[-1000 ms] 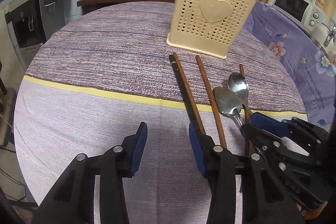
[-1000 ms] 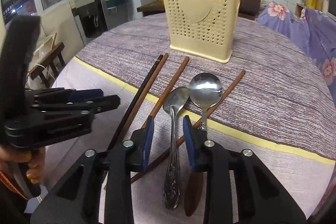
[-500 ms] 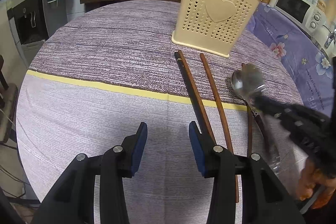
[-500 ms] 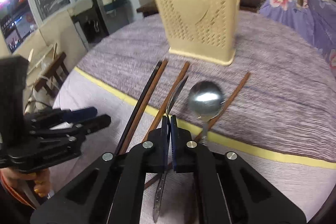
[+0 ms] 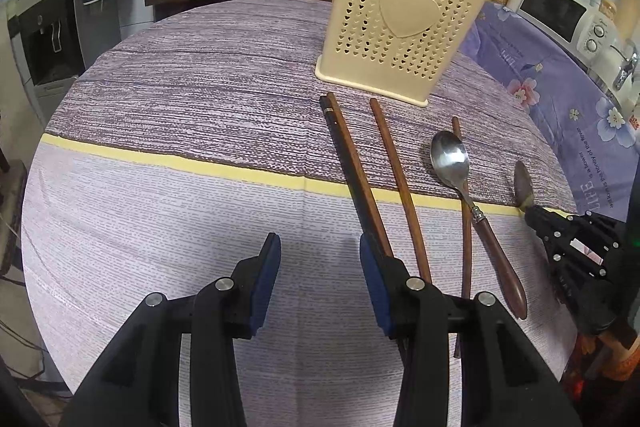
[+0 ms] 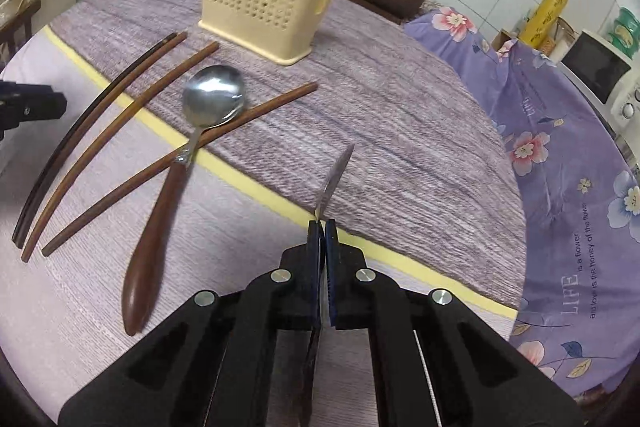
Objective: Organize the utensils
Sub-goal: 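Lower the spoon back onto the table and open the right gripper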
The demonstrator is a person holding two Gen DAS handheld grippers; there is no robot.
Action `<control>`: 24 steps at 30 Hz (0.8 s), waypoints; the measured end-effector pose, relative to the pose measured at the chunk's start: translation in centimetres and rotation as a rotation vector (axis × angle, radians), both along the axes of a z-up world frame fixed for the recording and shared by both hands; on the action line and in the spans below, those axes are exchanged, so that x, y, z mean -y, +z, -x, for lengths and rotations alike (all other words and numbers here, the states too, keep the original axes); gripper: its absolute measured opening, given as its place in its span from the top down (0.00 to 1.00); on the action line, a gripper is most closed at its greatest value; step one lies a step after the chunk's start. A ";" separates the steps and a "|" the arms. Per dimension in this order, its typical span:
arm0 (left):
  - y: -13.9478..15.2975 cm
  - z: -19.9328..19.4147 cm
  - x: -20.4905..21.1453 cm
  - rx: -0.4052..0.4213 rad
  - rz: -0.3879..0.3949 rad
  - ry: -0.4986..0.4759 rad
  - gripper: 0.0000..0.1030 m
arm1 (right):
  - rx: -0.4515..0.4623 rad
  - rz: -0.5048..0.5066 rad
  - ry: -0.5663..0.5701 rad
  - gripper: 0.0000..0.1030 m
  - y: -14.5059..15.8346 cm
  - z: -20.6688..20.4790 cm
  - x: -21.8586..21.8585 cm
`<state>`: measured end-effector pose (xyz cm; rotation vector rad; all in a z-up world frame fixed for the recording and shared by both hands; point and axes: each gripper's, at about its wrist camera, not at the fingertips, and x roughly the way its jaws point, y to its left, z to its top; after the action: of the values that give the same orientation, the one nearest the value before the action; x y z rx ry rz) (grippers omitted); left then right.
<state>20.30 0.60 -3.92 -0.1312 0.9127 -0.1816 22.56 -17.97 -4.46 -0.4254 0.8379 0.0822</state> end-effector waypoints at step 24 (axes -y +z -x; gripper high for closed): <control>-0.3 -1.4 2.3 -0.021 -0.077 -0.066 0.60 | -0.042 -0.402 -0.078 0.47 1.2 1.2 3.3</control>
<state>21.73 -1.70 -4.23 -0.0312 0.9442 -0.2061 21.39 -21.25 -3.23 -0.0136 0.8538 0.1838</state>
